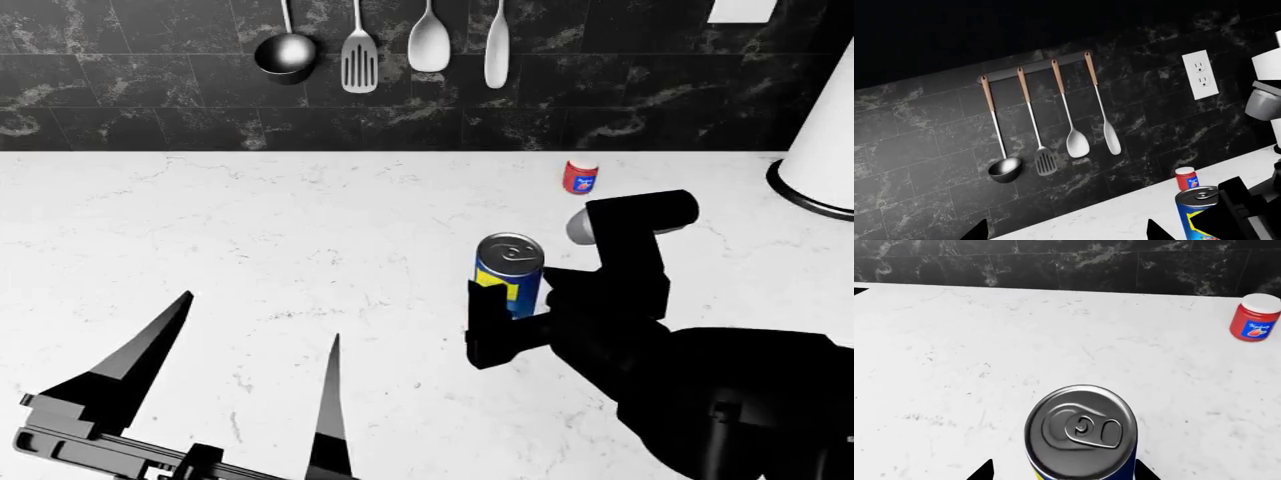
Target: Pick the cans from the counter and place them in their designated side in the cabinet.
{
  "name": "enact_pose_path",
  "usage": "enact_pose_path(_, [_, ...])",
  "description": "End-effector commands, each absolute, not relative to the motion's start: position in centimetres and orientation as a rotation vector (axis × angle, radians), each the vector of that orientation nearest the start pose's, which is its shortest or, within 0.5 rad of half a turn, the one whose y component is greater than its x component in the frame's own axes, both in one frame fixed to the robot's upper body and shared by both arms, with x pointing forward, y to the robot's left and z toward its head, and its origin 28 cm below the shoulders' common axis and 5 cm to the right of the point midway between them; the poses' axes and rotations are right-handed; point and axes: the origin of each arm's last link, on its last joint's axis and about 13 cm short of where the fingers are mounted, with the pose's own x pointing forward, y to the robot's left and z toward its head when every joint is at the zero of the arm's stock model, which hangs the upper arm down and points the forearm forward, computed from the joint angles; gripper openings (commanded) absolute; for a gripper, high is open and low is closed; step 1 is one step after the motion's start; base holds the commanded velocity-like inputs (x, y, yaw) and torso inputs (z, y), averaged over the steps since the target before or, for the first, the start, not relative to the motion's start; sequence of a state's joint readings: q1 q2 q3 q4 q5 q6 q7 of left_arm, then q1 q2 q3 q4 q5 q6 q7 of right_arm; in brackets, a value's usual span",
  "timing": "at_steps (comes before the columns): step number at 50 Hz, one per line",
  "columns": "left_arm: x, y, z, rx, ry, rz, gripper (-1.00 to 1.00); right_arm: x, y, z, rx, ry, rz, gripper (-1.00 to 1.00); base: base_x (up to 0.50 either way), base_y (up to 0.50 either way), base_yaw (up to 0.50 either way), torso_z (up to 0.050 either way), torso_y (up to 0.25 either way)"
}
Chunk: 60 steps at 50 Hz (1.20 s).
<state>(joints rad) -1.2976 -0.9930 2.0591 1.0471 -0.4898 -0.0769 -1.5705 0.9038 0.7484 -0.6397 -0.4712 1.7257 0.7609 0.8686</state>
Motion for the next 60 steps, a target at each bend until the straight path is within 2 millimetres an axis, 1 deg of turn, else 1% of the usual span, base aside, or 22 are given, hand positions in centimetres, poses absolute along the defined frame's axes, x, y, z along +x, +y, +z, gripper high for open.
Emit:
enact_pose_path(1, [10.9, 20.0, 17.0, 0.239, -0.394, -0.186, 1.0, 23.0, -9.6, 21.2, 0.076, 0.401, 0.384, 1.0, 0.0, 0.0, 0.0, 0.0, 0.0])
enact_pose_path(7, [10.8, 20.1, 17.0, 0.238, -0.394, -0.183, 1.0, 23.3, -9.8, 21.0, 0.096, 0.336, 0.378, 1.0, 0.0, 0.0, 0.0, 0.0, 0.0])
enact_pose_path(19, [10.8, 20.2, 17.1, 0.237, -0.402, -0.184, 1.0, 23.3, -9.7, 20.0, 0.12, 0.317, 0.387, 1.0, 0.0, 0.0, 0.0, 0.0, 0.0])
enact_pose_path(20, [10.8, 20.2, 17.1, 0.236, -0.402, -0.183, 1.0, 23.3, -9.7, 20.0, 0.122, 0.317, 0.385, -1.0, 0.0, 0.0, 0.0, 0.0, 0.0])
enact_pose_path(32, [10.8, 20.2, 17.1, 0.238, -0.402, -0.183, 1.0, 23.2, -9.8, 20.1, 0.124, 0.307, 0.39, -1.0, 0.0, 0.0, 0.0, 0.0, 0.0])
enact_pose_path(34, [10.8, 20.2, 17.1, 0.238, -0.402, -0.183, 1.0, 23.2, -9.8, 20.4, 0.121, 0.292, 0.388, -1.0, 0.0, 0.0, 0.0, 0.0, 0.0])
enact_pose_path(36, [10.8, 20.2, 17.1, 0.237, -0.402, -0.182, 1.0, 23.0, -9.9, 21.2, 0.115, 0.256, 0.383, -1.0, 0.0, 0.0, 0.0, 0.0, 0.0])
enact_pose_path(41, [10.8, 20.3, 17.1, 0.236, -0.4, -0.183, 1.0, 21.8, -10.2, 24.5, 0.113, 0.134, 0.372, -1.0, 0.0, 0.0, 0.0, 0.0, 0.0])
enact_pose_path(43, [10.8, 20.3, 17.1, 0.235, -0.399, -0.184, 1.0, 21.0, -10.4, 26.5, 0.104, 0.072, 0.363, -1.0, 0.0, 0.0, 0.0, 0.0, 0.0])
enact_pose_path(46, [10.7, 20.3, 17.1, 0.233, -0.398, -0.185, 1.0, 20.1, -10.7, 28.7, 0.088, 0.012, 0.355, -1.0, 0.0, 0.0, 0.0, 0.0, 0.0])
enact_pose_path(53, [10.7, 20.2, 17.1, 0.227, -0.393, -0.187, 1.0, 17.8, -10.9, 33.2, 0.042, -0.111, 0.328, -1.0, 0.0, 0.0, 0.0, 0.0, 0.0])
enact_pose_path(56, [10.7, 20.2, 17.2, 0.225, -0.39, -0.188, 1.0, 16.7, -10.8, 34.6, 0.026, -0.156, 0.319, -1.0, 0.0, 0.0, 0.0, 0.0, 0.0])
enact_pose_path(60, [11.0, 20.2, 17.7, 0.216, -0.382, -0.189, 1.0, 15.3, -10.9, 37.3, 0.018, -0.239, 0.298, -1.0, 0.0, 0.0, 0.0, 0.0, 0.0])
